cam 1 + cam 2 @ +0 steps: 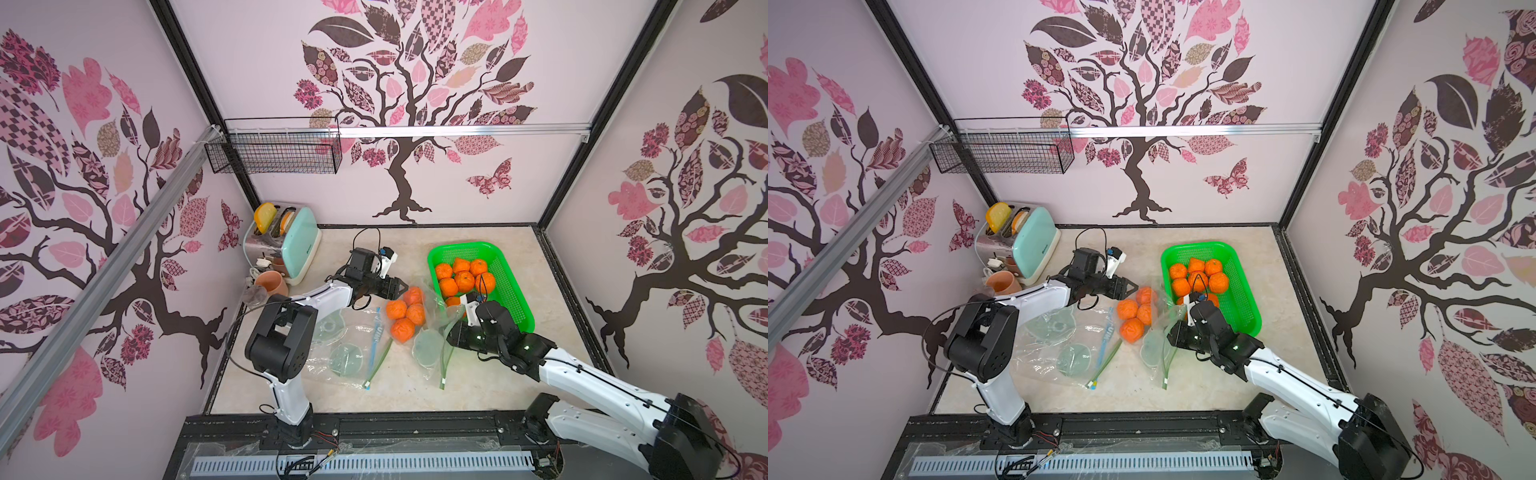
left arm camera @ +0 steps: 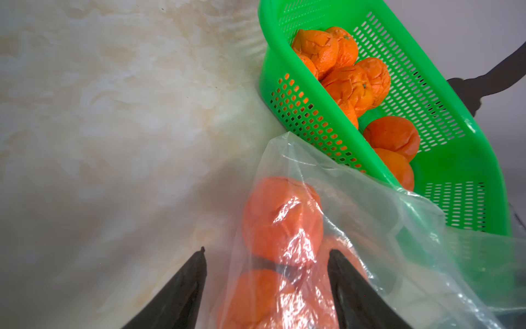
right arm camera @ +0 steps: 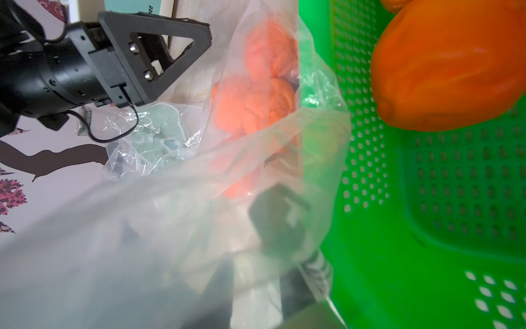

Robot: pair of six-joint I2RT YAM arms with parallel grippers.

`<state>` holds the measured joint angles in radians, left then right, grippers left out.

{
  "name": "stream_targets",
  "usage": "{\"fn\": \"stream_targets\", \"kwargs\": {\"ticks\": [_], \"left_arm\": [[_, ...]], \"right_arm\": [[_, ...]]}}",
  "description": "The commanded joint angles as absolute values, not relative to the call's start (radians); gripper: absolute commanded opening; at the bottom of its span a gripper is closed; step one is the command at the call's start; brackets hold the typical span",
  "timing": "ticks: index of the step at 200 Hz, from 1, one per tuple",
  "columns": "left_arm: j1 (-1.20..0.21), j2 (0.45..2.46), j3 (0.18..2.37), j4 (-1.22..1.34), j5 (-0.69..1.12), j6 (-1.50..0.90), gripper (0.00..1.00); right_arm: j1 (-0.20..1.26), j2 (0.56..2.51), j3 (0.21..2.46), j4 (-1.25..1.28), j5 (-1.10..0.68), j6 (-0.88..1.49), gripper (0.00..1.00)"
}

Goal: Open the zip-top bag and take out the orange
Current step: Adjust the zipper food storage bag at the center of the board.

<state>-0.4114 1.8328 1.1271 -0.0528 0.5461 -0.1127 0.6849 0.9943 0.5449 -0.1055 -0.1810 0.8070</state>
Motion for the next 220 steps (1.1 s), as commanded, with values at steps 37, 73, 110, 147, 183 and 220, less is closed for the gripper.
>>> {"fn": "stream_targets", "kwargs": {"ticks": [37, 73, 110, 147, 183, 220], "left_arm": [[-0.412, 1.877, 1.118, -0.041, 0.63, -0.092, 0.59], [-0.411, 1.911, 1.125, -0.035, 0.664, -0.141, 0.42], [-0.412, 1.901, 1.105, -0.051, 0.65, -0.137, 0.48], [-0.413, 1.88, 1.098, -0.04, 0.656, -0.151, 0.24], [-0.413, 1.836, 1.099, -0.049, 0.646, -0.223, 0.0], [-0.423, 1.709, 1.072, -0.068, 0.556, -0.299, 0.0]], "right_arm": [[0.681, 1.001, 0.543, -0.082, -0.192, 0.805, 0.32], [0.681, 1.01, 0.546, -0.084, -0.197, 0.807, 0.33], [0.681, 1.003, 0.544, -0.086, -0.197, 0.808, 0.34], [0.681, 0.997, 0.543, -0.09, -0.192, 0.808, 0.34], [0.681, 0.989, 0.539, -0.095, -0.218, 0.819, 0.35], [0.681, 0.989, 0.542, -0.046, -0.235, 0.82, 0.33]]}}
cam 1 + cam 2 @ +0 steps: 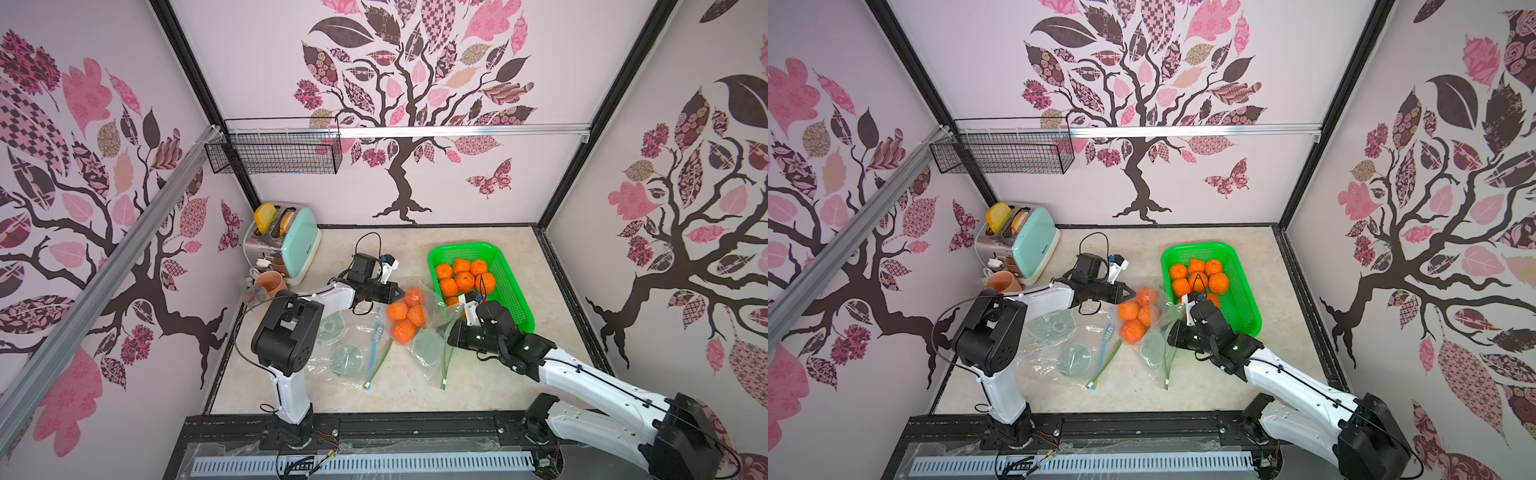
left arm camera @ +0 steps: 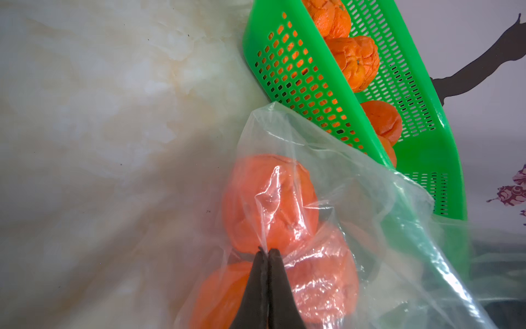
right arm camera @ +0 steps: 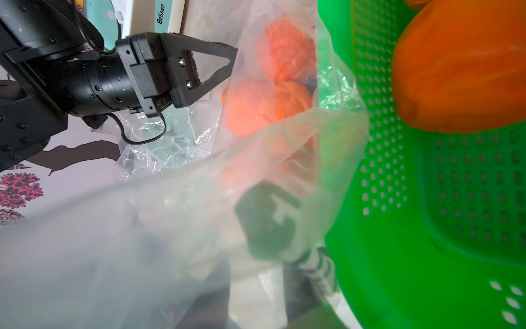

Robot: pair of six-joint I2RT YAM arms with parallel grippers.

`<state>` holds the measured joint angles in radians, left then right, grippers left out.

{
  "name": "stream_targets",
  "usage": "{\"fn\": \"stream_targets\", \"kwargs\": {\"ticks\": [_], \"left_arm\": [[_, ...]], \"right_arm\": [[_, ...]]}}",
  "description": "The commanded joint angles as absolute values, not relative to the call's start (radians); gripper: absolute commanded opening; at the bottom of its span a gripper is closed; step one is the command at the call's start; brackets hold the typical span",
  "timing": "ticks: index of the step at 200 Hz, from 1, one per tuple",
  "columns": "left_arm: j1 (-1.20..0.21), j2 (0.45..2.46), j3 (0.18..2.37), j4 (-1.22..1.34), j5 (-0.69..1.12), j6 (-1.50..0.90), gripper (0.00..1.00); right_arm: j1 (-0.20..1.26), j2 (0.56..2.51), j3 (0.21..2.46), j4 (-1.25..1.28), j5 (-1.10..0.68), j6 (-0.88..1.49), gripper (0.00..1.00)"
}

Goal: Open the zip-top bag and take out the orange
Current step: Adjust the zipper food storage bag at the center of the board.

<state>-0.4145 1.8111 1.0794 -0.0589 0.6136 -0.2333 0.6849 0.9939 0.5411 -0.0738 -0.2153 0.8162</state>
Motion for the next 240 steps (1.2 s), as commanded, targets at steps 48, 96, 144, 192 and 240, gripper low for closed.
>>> {"fn": "stream_targets", "kwargs": {"ticks": [48, 96, 144, 192, 240], "left_arm": [[-0.477, 1.502, 1.048, -0.204, 0.416, -0.374, 0.0], [-0.482, 1.445, 1.019, -0.261, 0.348, -0.382, 0.0], [-0.482, 1.403, 1.054, -0.321, 0.313, -0.419, 0.0], [-0.483, 1.294, 1.07, -0.472, 0.188, -0.433, 0.0], [-0.479, 1.264, 1.01, -0.464, 0.152, -0.436, 0.0]], "right_arm": [[0.683, 1.045, 0.593, 0.016, -0.274, 0.827, 0.29], [0.683, 1.164, 0.611, 0.141, -0.295, 0.828, 0.27], [0.683, 1.237, 0.647, 0.215, -0.337, 0.817, 0.26], [0.683, 1.331, 0.64, 0.267, -0.371, 0.846, 0.24], [0.694, 1.456, 0.65, 0.32, -0.457, 0.866, 0.23]]}}
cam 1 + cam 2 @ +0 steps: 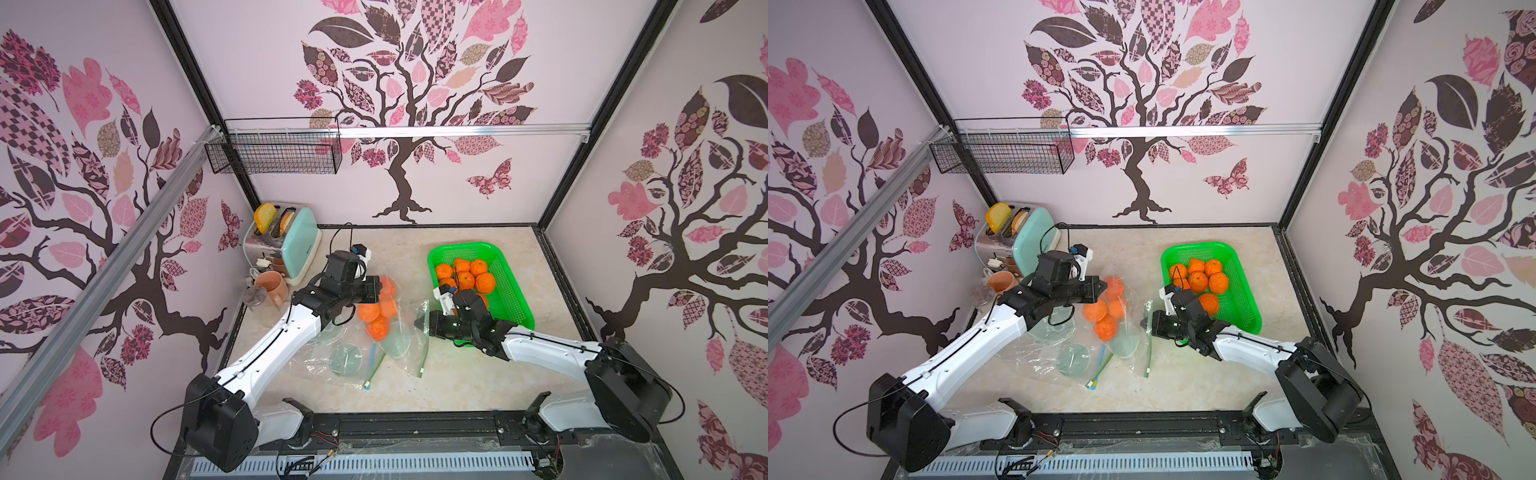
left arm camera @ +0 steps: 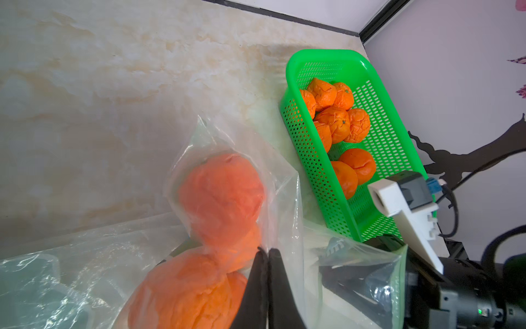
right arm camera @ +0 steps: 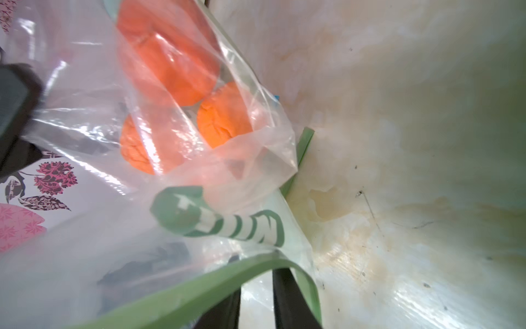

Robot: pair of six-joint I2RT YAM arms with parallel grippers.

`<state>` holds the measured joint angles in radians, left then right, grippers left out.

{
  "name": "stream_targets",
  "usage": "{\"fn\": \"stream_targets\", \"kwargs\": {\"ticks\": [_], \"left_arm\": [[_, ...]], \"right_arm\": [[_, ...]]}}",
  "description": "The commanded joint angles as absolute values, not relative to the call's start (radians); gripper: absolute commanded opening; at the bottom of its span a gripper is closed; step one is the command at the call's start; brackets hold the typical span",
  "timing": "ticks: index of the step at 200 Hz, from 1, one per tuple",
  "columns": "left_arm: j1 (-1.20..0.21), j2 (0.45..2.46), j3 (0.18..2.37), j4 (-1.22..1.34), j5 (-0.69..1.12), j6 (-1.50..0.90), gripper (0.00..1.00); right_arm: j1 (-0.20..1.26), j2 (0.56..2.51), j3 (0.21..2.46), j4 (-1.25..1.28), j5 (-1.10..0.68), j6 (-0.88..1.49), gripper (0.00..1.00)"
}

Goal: Open the zip-top bag and take out the orange
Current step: Adjust the zipper food storage bag at the center of the board.

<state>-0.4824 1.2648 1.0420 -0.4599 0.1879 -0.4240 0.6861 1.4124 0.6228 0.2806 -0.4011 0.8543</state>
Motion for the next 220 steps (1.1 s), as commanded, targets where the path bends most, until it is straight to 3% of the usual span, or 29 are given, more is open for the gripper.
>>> {"fn": "stream_targets", "kwargs": {"ticks": [1, 72, 111, 166, 220], "left_arm": [[-0.479, 1.265, 1.009, -0.463, 0.152, -0.437, 0.0], [-0.443, 1.266, 0.962, -0.436, 0.08, -0.461, 0.0], [-0.442, 1.239, 0.976, -0.459, 0.082, -0.459, 0.0], [-0.443, 1.168, 1.018, -0.54, 0.057, -0.412, 0.0], [-0.523, 1.129, 1.138, -0.697, 0.115, -0.258, 0.0]], "right_arm": [[0.694, 1.458, 0.65, 0.321, -0.457, 0.866, 0.23], [0.727, 1.651, 0.694, 0.328, -0.449, 0.873, 0.22], [0.729, 1.738, 0.725, 0.235, -0.344, 0.857, 0.21], [0.727, 1.75, 0.715, 0.184, -0.213, 0.847, 0.23], [0.727, 1.746, 0.7, 0.242, -0.264, 0.851, 0.24]]}}
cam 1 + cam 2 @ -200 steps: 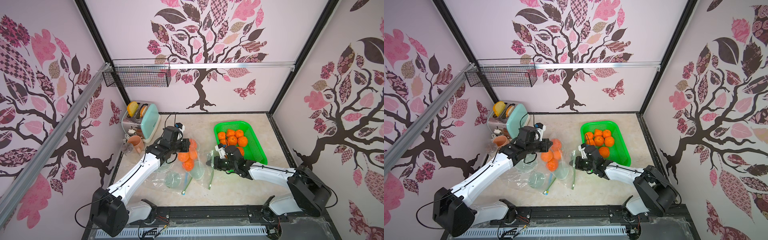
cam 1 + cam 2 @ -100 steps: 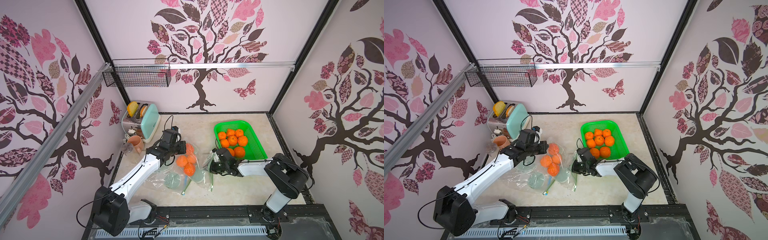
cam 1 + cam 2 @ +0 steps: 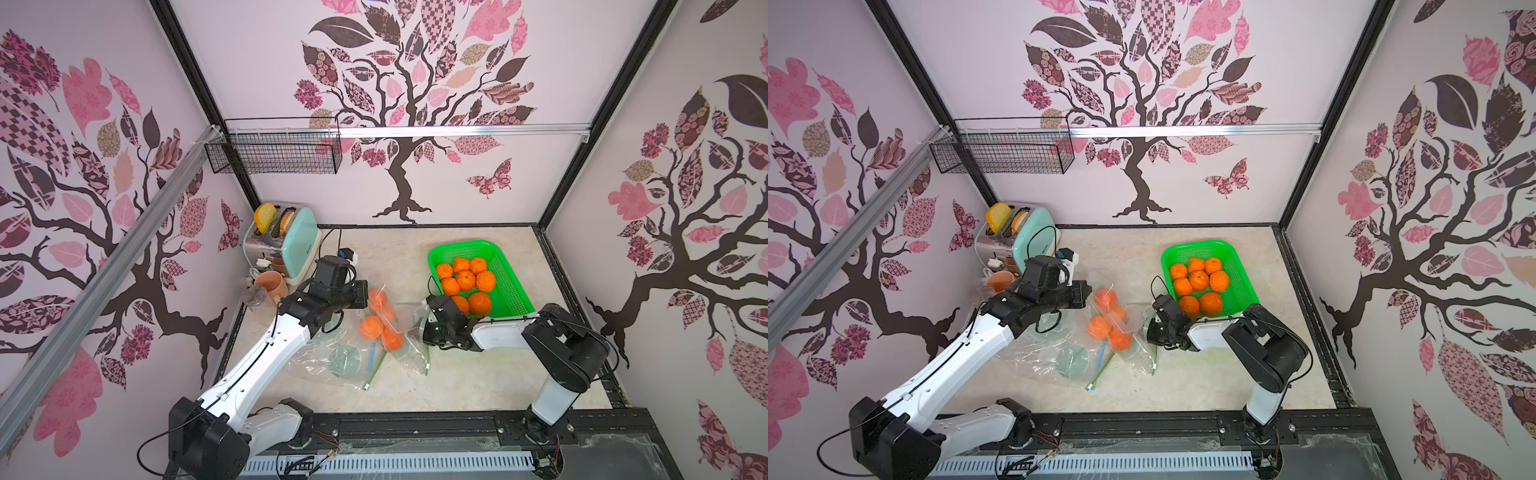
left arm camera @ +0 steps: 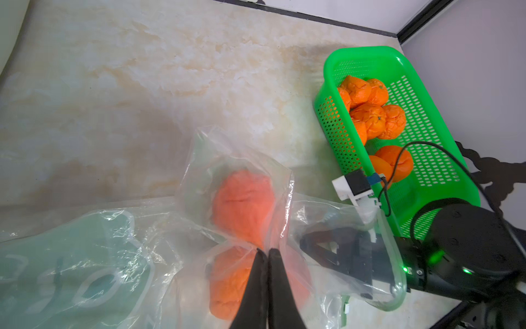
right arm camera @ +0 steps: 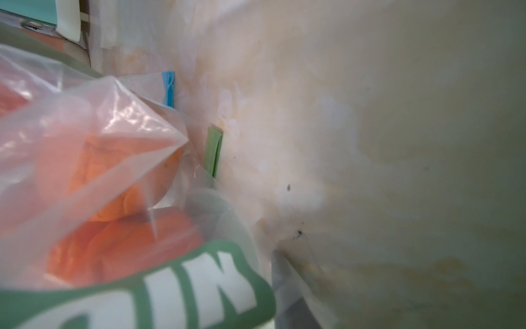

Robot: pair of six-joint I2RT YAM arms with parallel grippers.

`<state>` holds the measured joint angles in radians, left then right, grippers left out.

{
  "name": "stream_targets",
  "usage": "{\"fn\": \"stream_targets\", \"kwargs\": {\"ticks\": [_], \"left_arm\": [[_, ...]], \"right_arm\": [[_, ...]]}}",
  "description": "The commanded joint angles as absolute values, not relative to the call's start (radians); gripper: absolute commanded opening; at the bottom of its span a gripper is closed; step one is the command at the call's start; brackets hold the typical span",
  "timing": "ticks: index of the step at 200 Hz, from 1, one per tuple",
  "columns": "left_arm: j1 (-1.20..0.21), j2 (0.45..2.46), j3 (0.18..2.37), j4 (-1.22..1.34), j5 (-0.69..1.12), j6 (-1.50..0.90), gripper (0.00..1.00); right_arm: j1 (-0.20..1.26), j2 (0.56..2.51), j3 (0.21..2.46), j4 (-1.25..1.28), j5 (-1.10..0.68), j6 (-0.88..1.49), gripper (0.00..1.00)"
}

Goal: Open the zip-top bag and take out the orange
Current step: Adjust the zipper food storage bag at the center of the board.

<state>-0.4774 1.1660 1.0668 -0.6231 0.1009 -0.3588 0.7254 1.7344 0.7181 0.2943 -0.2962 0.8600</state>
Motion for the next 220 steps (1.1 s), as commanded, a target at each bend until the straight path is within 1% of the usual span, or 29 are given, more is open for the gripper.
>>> {"fn": "stream_targets", "kwargs": {"ticks": [1, 22, 56, 65, 80, 97, 119, 144, 183, 220], "left_arm": [[-0.525, 1.128, 1.139, -0.697, 0.114, -0.255, 0.0], [-0.543, 1.106, 1.144, -0.734, 0.113, -0.213, 0.0], [-0.545, 1.107, 1.13, -0.798, 0.002, -0.168, 0.0], [-0.544, 1.122, 1.129, -0.827, -0.019, -0.166, 0.0], [-0.541, 1.166, 1.13, -0.88, -0.105, -0.195, 0.0], [-0.531, 1.234, 1.126, -0.942, -0.146, -0.208, 0.0], [-0.491, 1.287, 1.075, -0.951, -0.141, -0.211, 0.0], [-0.454, 1.289, 1.002, -0.9, -0.11, -0.246, 0.0], [-0.451, 1.292, 0.939, -0.86, -0.096, -0.246, 0.0], [-0.447, 1.31, 0.938, -0.864, -0.106, -0.258, 0.0]], "right_arm": [[0.727, 1.745, 0.7, 0.241, -0.264, 0.85, 0.25], [0.721, 1.737, 0.694, 0.242, -0.268, 0.854, 0.29], [0.705, 1.713, 0.684, 0.241, -0.266, 0.849, 0.31], [0.699, 1.701, 0.678, 0.238, -0.26, 0.847, 0.33], [0.69, 1.678, 0.668, 0.238, -0.259, 0.842, 0.37], [0.689, 1.651, 0.66, 0.241, -0.26, 0.828, 0.39], [0.689, 1.613, 0.65, 0.239, -0.267, 0.803, 0.44], [0.689, 1.561, 0.628, 0.253, -0.291, 0.767, 0.48], [0.699, 1.463, 0.569, 0.298, -0.339, 0.731, 0.51], [0.74, 1.422, 0.535, 0.349, -0.396, 0.676, 0.58]]}}
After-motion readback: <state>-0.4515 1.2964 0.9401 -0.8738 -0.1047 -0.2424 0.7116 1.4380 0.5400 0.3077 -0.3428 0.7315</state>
